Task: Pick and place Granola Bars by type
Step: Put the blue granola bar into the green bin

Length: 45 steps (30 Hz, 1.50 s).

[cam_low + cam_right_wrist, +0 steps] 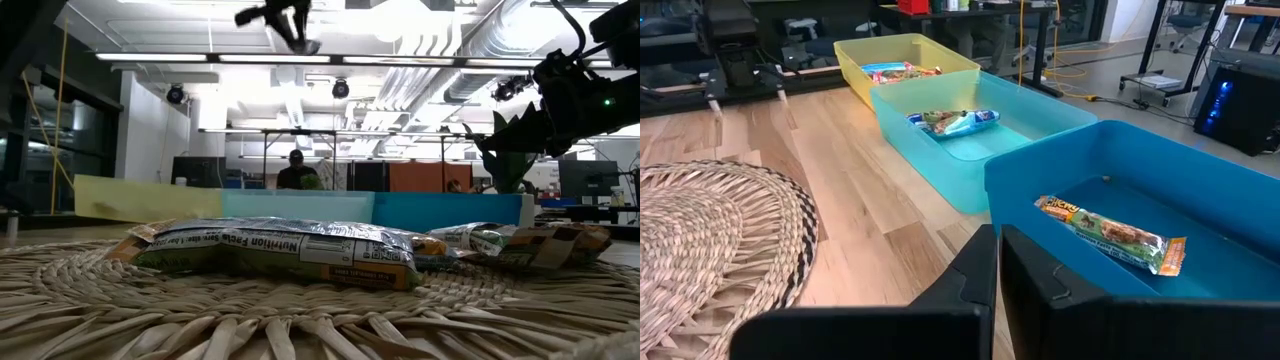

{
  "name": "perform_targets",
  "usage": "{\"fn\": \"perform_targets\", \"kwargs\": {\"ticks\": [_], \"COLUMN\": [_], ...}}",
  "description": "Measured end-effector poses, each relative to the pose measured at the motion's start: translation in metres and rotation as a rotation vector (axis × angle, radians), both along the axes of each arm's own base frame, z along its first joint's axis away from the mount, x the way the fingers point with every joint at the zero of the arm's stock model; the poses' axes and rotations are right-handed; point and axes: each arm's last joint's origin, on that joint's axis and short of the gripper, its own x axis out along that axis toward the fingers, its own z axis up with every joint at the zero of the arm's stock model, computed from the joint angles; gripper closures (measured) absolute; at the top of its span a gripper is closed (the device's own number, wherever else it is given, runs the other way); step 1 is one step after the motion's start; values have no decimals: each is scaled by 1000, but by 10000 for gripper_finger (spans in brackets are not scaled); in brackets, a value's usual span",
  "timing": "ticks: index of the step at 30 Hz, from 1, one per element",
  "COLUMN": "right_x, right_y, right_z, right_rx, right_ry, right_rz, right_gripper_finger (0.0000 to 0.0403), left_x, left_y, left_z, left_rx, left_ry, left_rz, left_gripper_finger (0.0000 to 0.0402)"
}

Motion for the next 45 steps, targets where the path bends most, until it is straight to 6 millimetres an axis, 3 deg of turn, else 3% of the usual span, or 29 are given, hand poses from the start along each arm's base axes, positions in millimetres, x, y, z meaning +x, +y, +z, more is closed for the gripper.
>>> {"fn": "perform_targets", "kwargs": {"ticks": [7, 11, 21, 25, 35, 45], "right_x": [0, 0, 0, 0, 0, 0], "right_y": [0, 0, 0, 0, 0, 0], "right_z": [0, 0, 0, 0, 0, 0], "right_rx": [0, 0, 0, 0, 0, 0], "right_ry": [0, 1, 2, 2, 2, 2], "right_rz": [0, 0, 0, 0, 0, 0], "right_gripper_finger": [402, 402, 402, 402, 402, 402], "left_x": [1, 12, 58, 66, 65, 58], "left_y": [53, 69, 67, 64, 60, 75], "left_z": [-24, -47, -111, -127, -155, -192], "left_rx": [-134, -220, -410, -486, -594, -642], "left_ry": [43, 83, 182, 206, 290, 295], "left_rz": [9, -22, -109, -129, -81, 99], "left_gripper_finger": [348, 348, 348, 348, 348, 348]}}
